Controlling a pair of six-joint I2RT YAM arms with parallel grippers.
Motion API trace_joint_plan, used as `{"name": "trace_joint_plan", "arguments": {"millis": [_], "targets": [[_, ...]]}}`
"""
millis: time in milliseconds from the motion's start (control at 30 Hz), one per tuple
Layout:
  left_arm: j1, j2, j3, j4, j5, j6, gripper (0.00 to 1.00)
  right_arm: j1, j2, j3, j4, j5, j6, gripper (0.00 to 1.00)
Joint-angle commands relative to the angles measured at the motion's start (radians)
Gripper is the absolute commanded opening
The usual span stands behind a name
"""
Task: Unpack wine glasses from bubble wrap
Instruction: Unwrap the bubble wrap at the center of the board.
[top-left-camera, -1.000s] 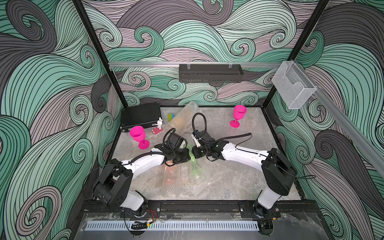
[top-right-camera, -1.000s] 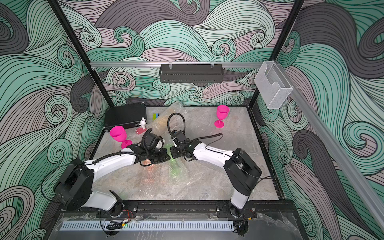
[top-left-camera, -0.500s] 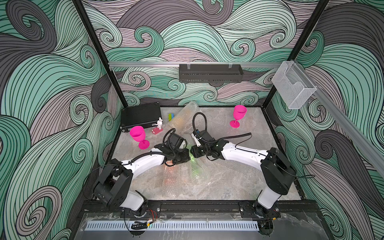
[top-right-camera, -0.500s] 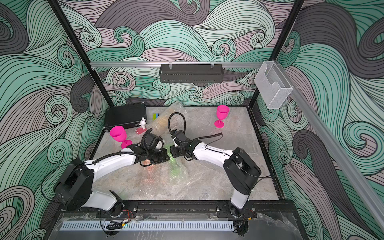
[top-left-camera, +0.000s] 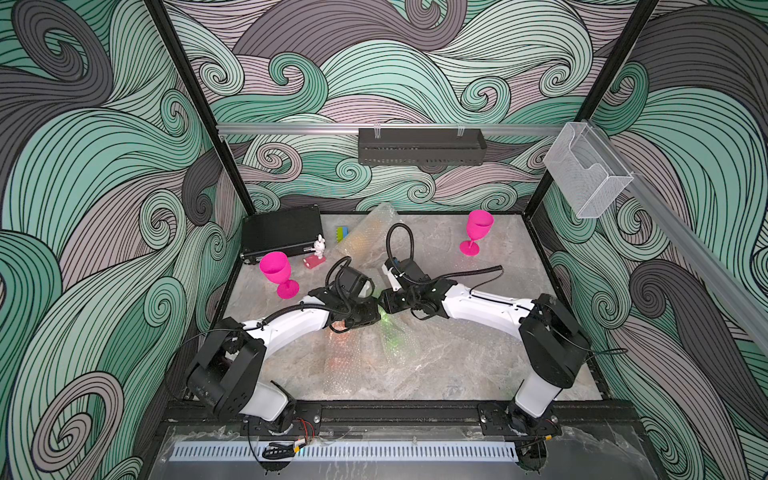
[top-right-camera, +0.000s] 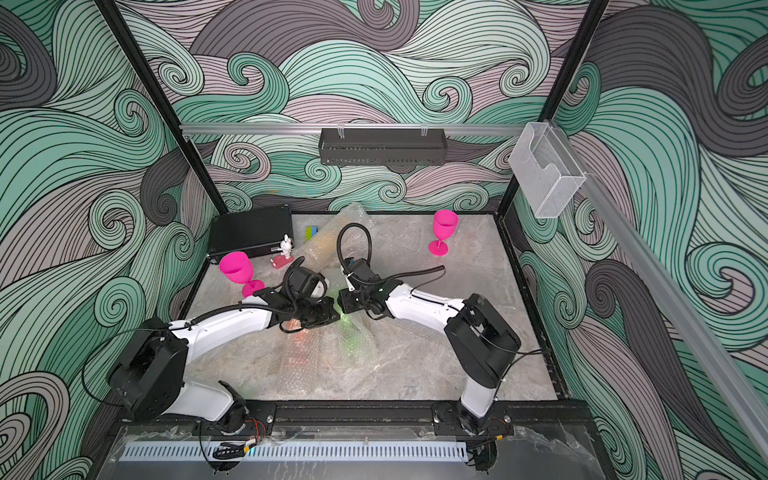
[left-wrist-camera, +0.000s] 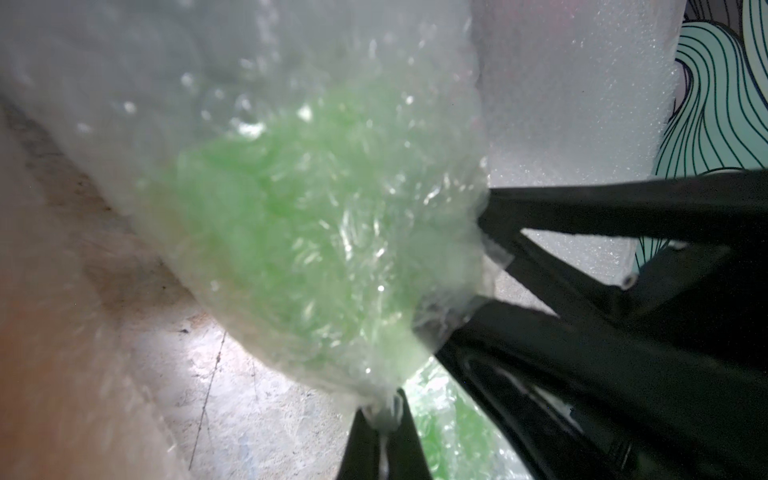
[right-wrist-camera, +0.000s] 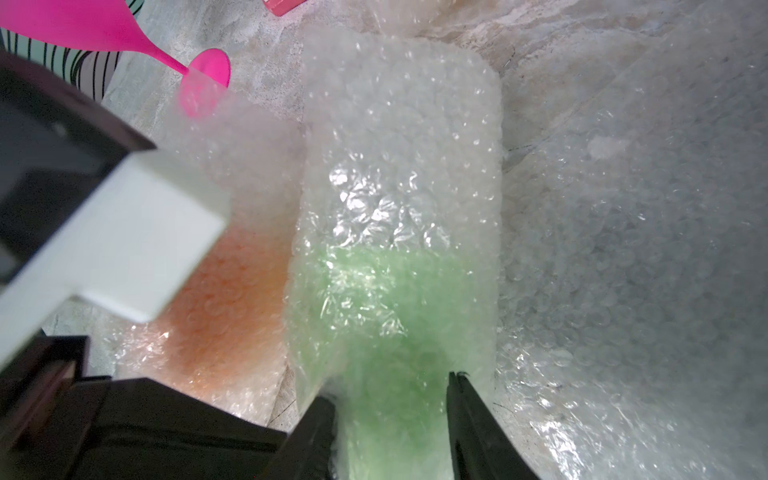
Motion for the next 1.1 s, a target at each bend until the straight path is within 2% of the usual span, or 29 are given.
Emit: {"name": "trace_joint_plan", "arguments": {"millis": [0,533,867,1067], "targets": [[-0.008,-0.005,0.010,-0.043,0.017,0.018,0.00,-0.021,0.004,0.026,0.086,0.003,0.037,0.42],[-0.007,-0.013,0.009,-0.075,-0.012,0.030,0.00,-0.061,-0.012,-0.023,0.150,-0.031,0.075,0.22],[-0.005,-0.021,0.023,-0.096,-0.046,0.050,0.00,-0.078,-0.081,-0.099,0.183,-0.035,0.091,0.21],[-0.005,-0.105,0.001,-0.076,-0.097,0.079,0.00,-0.078,-0.142,-0.177,0.251,-0.033,0.108,0.18]]}}
